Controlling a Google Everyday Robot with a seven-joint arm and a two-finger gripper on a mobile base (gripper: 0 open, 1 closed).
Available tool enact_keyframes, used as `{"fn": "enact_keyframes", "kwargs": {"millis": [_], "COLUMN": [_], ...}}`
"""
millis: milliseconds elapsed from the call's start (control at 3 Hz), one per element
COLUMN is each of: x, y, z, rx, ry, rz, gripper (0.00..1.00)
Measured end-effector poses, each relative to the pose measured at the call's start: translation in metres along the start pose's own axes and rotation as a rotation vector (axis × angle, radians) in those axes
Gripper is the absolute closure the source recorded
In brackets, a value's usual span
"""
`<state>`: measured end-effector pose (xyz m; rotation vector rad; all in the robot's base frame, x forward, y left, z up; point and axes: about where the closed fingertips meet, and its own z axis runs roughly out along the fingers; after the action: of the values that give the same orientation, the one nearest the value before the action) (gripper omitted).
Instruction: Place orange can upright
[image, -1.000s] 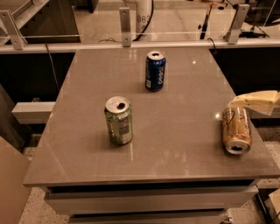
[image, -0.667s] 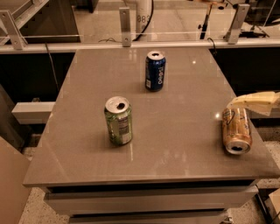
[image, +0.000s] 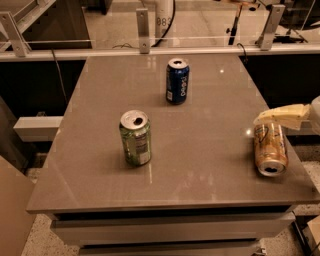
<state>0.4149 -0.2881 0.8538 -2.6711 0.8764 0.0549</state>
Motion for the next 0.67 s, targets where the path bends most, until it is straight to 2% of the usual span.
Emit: {"fn": "enact_keyframes", "kwargs": {"millis": [667], "x": [0.0032], "y": [-0.0111], "z": [0.0186], "rx": [-0.073], "ry": [-0.038], "rz": [-0.038], "gripper": [0.0]}}
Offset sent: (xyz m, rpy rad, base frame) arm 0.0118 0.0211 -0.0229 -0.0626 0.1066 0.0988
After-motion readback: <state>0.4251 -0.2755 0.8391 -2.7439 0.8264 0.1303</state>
